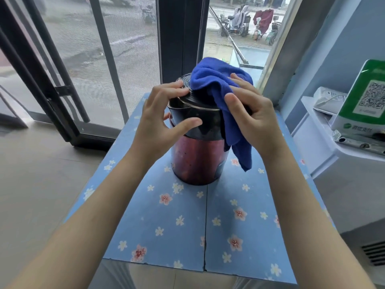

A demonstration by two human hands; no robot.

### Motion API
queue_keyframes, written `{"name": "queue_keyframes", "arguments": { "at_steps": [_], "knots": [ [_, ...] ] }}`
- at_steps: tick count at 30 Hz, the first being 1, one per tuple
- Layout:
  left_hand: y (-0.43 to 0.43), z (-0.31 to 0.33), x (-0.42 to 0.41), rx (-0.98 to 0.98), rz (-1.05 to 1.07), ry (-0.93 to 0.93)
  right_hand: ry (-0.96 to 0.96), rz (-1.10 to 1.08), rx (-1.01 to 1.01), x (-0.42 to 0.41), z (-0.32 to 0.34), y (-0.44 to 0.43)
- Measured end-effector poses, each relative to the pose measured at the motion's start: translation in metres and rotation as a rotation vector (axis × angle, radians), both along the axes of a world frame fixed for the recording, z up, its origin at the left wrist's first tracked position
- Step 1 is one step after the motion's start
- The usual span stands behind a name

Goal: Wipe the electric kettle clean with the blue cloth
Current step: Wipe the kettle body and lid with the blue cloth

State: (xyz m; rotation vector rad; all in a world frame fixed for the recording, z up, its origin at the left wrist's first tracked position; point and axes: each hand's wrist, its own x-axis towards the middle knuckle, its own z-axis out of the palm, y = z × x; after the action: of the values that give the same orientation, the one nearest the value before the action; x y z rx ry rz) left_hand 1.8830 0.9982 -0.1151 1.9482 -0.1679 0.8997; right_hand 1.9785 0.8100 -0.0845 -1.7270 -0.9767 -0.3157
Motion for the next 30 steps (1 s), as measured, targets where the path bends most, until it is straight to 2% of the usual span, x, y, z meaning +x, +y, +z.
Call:
{"name": "queue_keyframes", "arguments": {
  "at_steps": [6, 11, 14, 16, 21, 24, 27, 30],
  "knots": [
    [-0.002, -0.001, -0.001, 0.016, 0.031, 0.012, 0.072, -0.171, 0.244, -0.026, -0.028, 0.002],
    [-0.007, -0.004, 0.0, 0.085, 0.148, -0.039, 0.343, -0.255, 0.386, -0.041, -0.073, 0.003],
    [-0.014, -0.007, 0.001, 0.142, 0.272, -0.092, 0.573, -0.173, 0.348, -0.052, -0.109, 0.0],
    [-0.014, -0.007, -0.001, 0.168, 0.302, -0.091, 0.658, -0.162, 0.292, -0.058, -0.127, -0.002],
    [0.016, 0.006, -0.008, 0.282, 0.138, 0.009, 0.69, -0.173, 0.206, -0.057, -0.128, -0.002],
    [0.031, 0.013, -0.004, 0.413, 0.119, 0.055, 0.692, -0.164, 0.19, -0.057, -0.12, 0.003],
    [0.031, 0.012, 0.0, 0.351, 0.018, 0.093, 0.687, -0.153, 0.152, -0.063, -0.116, 0.008],
    [0.028, 0.008, 0.004, 0.306, -0.029, 0.032, 0.63, -0.159, 0.094, -0.066, -0.109, 0.015]
  ]
}}
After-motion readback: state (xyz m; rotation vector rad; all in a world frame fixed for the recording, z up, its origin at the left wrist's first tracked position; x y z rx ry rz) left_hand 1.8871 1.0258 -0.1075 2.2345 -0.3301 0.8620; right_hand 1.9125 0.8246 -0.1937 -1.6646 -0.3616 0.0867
